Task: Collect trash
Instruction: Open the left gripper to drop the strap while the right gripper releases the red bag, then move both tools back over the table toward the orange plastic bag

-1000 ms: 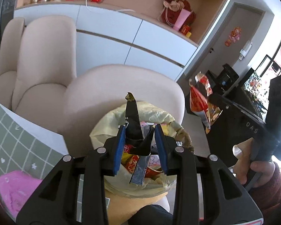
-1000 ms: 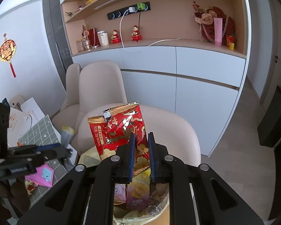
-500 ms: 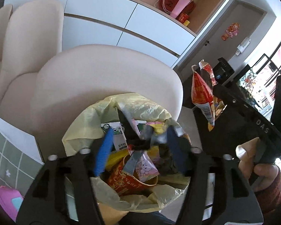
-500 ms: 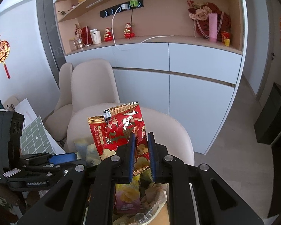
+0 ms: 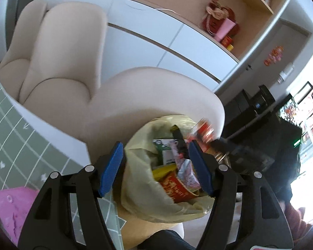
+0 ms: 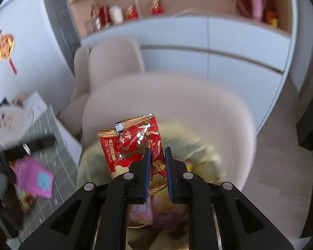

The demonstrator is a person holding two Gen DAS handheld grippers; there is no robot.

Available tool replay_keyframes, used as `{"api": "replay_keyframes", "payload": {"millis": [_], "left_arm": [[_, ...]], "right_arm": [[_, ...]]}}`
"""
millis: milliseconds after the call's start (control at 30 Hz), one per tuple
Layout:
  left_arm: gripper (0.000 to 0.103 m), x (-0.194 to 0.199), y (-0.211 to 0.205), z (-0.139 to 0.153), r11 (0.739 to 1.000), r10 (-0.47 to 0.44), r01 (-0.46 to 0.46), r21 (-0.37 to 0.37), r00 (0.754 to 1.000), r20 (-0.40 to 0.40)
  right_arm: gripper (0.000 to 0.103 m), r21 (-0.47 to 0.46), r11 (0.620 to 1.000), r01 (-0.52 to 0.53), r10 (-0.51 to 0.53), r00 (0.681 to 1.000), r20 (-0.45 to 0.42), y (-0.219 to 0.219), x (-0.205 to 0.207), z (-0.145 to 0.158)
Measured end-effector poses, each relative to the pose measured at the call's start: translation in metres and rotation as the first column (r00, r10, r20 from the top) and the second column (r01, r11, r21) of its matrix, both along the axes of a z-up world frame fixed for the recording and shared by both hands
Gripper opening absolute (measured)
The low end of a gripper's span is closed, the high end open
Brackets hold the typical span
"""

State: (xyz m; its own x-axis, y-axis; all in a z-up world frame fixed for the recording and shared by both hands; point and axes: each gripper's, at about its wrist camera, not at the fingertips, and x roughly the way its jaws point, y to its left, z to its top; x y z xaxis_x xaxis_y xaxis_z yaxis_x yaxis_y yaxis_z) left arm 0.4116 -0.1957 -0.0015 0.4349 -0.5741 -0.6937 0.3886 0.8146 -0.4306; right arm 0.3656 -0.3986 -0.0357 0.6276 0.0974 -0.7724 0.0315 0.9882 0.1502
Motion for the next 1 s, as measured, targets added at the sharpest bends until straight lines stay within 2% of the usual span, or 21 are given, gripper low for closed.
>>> {"api": "replay_keyframes", "payload": {"millis": [100,200,500,633,700,767,800,933,1000], "left_arm": [[0.062,-0.006,0.008,-0.001,1.0,0.008,-0.008,0.008,1.0,-0.008],[0.062,-0.014,0.013,-0.001,1.0,0.009,-0.009,0.026,1.0,-0.006],[0.062,-0.038,0.033,0.011,0.997,0.081,-0.081,-0.001,0.997,0.019],[0.062,-0.062,0.065,0.025,0.988,0.149,-0.146,-0.057,0.987,0.059],[0.062,-0.074,0.084,0.031,0.98,0.192,-0.187,-0.061,0.977,0.091],[0.063,-0.088,0.113,0.035,0.968,0.251,-0.246,-0.057,0.962,0.105],[0.063,-0.094,0.128,0.035,0.96,0.281,-0.277,-0.051,0.954,0.105],[0.063,-0.126,0.192,0.029,0.909,0.415,-0.417,-0.005,0.904,0.105],[0.063,-0.143,0.229,0.02,0.869,0.492,-0.495,0.017,0.866,0.091]], "right_arm": [[0.015,-0.016,0.999,-0.03,0.029,0.998,-0.061,0.014,0.002,-0.024],[0.015,-0.02,0.999,-0.042,0.04,0.996,-0.083,0.02,0.002,-0.031],[0.015,-0.042,0.997,-0.068,0.066,0.997,-0.047,0.023,-0.009,-0.011],[0.016,-0.056,0.996,-0.075,0.071,0.995,-0.066,0.024,-0.011,-0.007],[0.018,-0.072,0.996,-0.058,0.052,0.996,-0.075,0.024,-0.014,-0.005],[0.032,-0.063,0.997,-0.043,0.038,0.997,-0.065,0.022,-0.017,0.0],[0.044,-0.058,0.998,-0.038,0.035,0.998,-0.058,0.023,-0.019,0.003],[0.046,-0.085,0.996,-0.014,0.011,0.999,-0.033,0.026,-0.024,0.016],[0.047,-0.062,0.998,0.004,-0.002,1.0,0.021,0.031,-0.029,0.032]]}}
